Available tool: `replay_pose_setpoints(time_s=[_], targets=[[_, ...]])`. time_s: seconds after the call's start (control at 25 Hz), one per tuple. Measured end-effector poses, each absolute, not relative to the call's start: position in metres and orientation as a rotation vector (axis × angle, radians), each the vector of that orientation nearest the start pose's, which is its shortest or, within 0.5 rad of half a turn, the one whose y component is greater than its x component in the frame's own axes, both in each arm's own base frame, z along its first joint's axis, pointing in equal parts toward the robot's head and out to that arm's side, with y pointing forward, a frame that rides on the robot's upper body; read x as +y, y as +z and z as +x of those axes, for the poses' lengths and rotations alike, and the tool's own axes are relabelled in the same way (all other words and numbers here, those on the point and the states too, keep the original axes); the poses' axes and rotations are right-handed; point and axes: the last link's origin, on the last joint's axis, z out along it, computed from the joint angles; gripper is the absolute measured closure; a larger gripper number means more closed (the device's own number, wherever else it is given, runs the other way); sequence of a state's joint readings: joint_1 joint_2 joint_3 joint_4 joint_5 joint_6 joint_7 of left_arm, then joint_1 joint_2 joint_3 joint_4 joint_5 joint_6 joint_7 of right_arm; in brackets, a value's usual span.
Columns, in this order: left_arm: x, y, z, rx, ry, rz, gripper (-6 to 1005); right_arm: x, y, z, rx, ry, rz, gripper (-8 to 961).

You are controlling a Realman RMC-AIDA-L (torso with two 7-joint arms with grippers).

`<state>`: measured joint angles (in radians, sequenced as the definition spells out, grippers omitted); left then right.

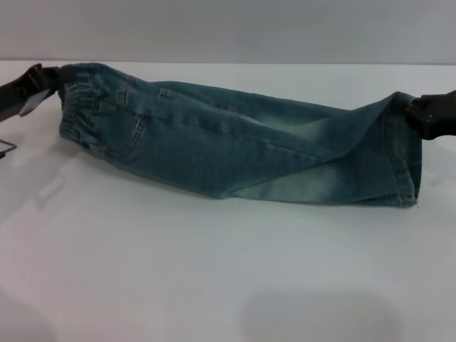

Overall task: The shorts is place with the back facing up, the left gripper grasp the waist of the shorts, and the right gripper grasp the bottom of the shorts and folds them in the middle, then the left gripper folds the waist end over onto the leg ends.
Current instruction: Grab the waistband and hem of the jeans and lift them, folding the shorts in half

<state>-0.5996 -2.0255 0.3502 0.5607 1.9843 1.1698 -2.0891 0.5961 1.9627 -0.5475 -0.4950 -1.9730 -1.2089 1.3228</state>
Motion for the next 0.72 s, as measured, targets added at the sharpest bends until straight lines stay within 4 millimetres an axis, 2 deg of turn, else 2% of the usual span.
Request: replay_pose_setpoints(time_s=[0.44,0.72], targets=[[0.404,0.062,-0.313,-1.563,-0.994,-1.722,942,0.387,0.042,0.32,0.766,0.525,-2.219,954],[0.412,0.059,-0.305,-1.535,-1.005,-1.714,942,0.39,0.037,0.319,0.768,0.504,-2.202,953]])
